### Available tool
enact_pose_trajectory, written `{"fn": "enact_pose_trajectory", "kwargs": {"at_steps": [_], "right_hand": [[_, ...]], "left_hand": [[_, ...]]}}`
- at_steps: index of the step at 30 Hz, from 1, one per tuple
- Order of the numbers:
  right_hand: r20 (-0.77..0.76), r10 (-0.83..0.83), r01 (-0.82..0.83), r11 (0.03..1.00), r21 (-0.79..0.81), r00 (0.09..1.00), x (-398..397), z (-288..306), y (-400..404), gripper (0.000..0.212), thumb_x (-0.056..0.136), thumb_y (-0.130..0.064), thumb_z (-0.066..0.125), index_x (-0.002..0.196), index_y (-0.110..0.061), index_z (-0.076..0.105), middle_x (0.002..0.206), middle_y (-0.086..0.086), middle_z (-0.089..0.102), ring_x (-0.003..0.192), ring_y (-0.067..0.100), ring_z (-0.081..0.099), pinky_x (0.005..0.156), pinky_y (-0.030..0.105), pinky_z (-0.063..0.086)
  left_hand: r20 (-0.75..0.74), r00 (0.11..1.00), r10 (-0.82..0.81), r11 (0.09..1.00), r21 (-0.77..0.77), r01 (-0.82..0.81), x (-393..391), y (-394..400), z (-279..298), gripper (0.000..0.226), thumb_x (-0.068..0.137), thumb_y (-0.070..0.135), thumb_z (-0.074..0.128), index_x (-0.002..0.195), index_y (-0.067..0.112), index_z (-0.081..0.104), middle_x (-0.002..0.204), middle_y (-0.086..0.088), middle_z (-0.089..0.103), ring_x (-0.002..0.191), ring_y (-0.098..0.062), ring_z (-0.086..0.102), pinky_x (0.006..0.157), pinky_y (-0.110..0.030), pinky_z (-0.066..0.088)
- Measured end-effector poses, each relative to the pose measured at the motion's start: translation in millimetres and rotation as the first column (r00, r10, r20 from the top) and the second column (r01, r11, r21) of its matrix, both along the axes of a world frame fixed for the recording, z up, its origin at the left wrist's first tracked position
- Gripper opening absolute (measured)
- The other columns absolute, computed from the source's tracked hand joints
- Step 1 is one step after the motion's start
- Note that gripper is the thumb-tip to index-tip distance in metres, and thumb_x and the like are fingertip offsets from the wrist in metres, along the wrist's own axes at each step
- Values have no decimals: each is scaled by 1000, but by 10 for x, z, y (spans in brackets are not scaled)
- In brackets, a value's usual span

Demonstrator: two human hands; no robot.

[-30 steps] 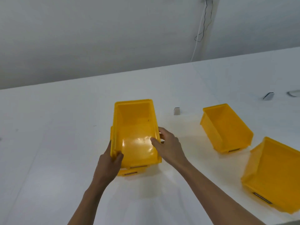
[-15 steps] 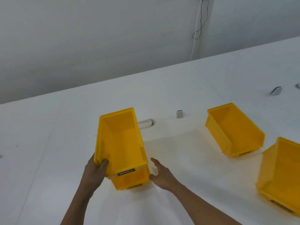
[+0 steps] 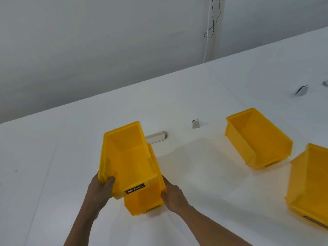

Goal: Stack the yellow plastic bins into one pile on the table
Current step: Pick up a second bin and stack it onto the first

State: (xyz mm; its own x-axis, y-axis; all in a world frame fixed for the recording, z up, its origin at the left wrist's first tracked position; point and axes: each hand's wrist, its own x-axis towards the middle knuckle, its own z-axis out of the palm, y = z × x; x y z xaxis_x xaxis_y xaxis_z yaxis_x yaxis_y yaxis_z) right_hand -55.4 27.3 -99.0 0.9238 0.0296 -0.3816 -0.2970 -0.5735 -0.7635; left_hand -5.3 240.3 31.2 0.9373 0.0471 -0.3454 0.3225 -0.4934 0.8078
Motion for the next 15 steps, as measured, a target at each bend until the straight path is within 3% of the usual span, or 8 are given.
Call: {"fn": "enact_pose_trajectory", "kwargs": {"at_steps": [3,9,15], "right_hand": [[-1,-9,9,1000,-5,1000,3,-22,-1,54,101,-29,35,152,-34,19,105,11,69,88,29,68,83,43,57],[6,-26,26,1000,-16,1000,-4,-46,26,52,101,-33,37,151,-34,23,109,9,70,94,28,68,89,44,55],[10,-24,25,999,-20,1000,-25,-49,26,54,101,-32,37,153,-33,20,107,10,69,94,29,68,88,43,55]], "left_hand": [[2,1000,16,1000,6,-16,-26,35,-20,40,94,32,48,132,29,37,121,-3,55,98,-30,59,75,-49,54],[14,1000,3,998,57,-4,-96,-47,-73,46,94,32,47,138,21,37,120,-4,54,102,-33,56,86,-56,51],[7,1000,16,1000,3,-16,-89,-58,-122,45,94,31,49,136,24,37,123,-4,55,107,-36,58,88,-60,51]]}}
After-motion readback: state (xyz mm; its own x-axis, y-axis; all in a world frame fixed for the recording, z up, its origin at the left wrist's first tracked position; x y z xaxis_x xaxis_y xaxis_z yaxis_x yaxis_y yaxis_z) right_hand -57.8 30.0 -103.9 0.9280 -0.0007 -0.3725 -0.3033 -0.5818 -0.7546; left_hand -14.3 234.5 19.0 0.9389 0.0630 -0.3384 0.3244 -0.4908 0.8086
